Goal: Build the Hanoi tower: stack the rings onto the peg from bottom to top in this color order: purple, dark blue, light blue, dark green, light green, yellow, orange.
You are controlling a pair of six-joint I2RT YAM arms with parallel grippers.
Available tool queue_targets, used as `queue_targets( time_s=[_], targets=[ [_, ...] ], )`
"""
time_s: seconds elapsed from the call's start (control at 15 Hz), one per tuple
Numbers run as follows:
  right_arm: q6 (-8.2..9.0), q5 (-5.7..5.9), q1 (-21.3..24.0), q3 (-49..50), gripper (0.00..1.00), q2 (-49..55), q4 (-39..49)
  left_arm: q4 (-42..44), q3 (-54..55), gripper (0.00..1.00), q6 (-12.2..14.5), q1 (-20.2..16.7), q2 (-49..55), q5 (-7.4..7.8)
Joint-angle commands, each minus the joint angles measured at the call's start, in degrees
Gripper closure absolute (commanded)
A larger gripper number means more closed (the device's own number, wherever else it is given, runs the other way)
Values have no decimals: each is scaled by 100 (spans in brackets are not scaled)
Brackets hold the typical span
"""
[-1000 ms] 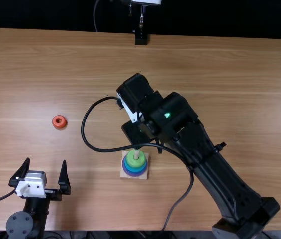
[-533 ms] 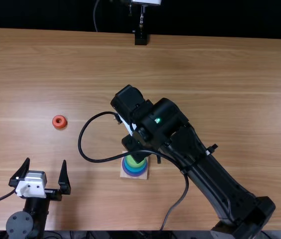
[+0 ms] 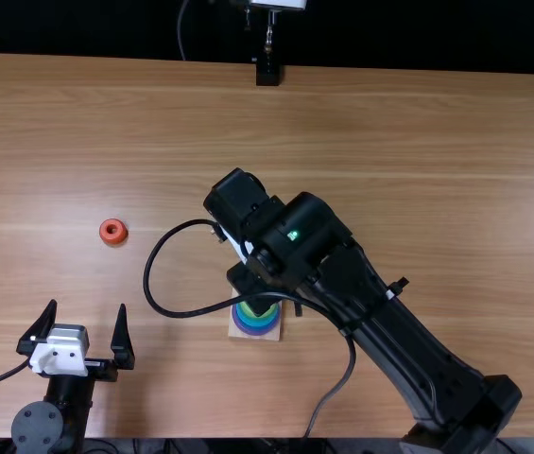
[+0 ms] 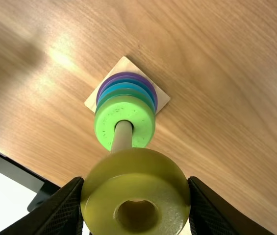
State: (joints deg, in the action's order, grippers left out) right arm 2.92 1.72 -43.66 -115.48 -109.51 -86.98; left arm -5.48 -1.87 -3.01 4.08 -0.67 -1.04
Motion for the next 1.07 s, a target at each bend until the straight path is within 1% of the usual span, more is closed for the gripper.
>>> queue_targets(
  time_s=[0.0, 0.8, 0.87, 0.93, 1.0],
  targets=[
    [25, 8, -125, 105, 100, 211, 1, -22, 187, 0, 69, -56, 67, 41],
    [35, 8, -152, 430, 100, 202, 33, -22, 187, 0, 69, -56, 67, 41],
    [25, 18, -152, 421, 78, 202, 43, -22, 187, 0, 69, -56, 67, 41],
    [25, 29, -152, 439, 35, 202, 43, -22, 187, 0, 69, -56, 67, 41],
    [14, 50, -134, 456, 0, 202, 43, -22, 187, 0, 69, -56, 67, 41]
  ],
)
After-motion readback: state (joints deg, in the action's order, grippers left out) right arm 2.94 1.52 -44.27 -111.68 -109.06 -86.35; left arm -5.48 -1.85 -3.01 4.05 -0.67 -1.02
